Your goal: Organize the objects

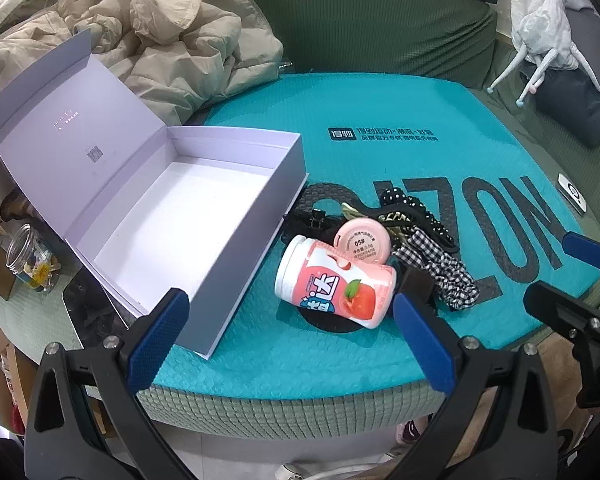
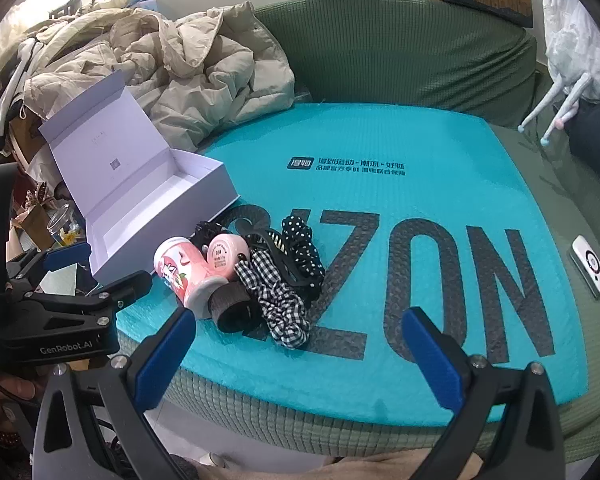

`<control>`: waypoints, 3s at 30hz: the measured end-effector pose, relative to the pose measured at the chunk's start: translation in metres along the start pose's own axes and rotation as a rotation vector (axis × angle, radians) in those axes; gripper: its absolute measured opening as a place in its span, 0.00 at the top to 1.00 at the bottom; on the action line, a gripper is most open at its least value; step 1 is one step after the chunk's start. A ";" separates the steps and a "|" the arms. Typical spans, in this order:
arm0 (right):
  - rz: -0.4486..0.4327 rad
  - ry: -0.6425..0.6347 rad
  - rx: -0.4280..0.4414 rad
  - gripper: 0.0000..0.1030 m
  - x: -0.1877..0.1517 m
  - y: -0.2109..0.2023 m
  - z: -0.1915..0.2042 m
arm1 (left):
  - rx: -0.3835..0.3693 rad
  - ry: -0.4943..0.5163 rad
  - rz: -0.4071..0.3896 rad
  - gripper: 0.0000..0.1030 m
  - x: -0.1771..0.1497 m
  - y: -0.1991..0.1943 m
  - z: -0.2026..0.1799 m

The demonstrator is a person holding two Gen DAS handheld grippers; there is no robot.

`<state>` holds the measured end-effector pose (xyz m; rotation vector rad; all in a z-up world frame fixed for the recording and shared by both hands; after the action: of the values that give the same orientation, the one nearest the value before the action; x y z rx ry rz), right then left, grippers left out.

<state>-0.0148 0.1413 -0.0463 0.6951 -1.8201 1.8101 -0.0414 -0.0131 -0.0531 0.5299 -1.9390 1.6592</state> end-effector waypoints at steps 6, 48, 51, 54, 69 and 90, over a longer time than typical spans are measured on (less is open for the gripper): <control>0.022 -0.001 0.000 0.00 -0.005 0.008 0.002 | -0.009 -0.001 0.019 0.01 -0.004 0.009 0.001; 0.165 -0.024 0.046 0.07 -0.031 0.075 0.013 | -0.139 0.027 0.114 0.01 -0.016 0.068 -0.004; 0.166 -0.025 0.050 0.09 -0.030 0.079 0.013 | -0.145 0.035 0.104 0.01 -0.012 0.071 -0.004; 0.166 -0.027 0.058 0.14 -0.029 0.081 0.014 | -0.151 0.043 0.100 0.01 -0.009 0.073 -0.005; 0.149 -0.044 0.088 0.44 -0.027 0.088 0.013 | -0.221 0.076 0.071 0.02 0.003 0.077 -0.019; 0.147 -0.098 0.069 0.75 -0.032 0.067 -0.002 | -0.313 0.108 0.105 0.14 -0.009 0.067 -0.031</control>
<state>-0.0343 0.1439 -0.1179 0.7036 -1.9246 1.9728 -0.0705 0.0282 -0.1078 0.2161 -2.1215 1.3753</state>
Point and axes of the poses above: each gripper's, at about its wrist camera, not at the fingertips, and y roughly the way its jaws point, z to its left, x to its top, the point moved 7 cm from there along y, roughly the way its jaws point, and after that the axes turned 12 degrees about -x, right-handed, at the moved point
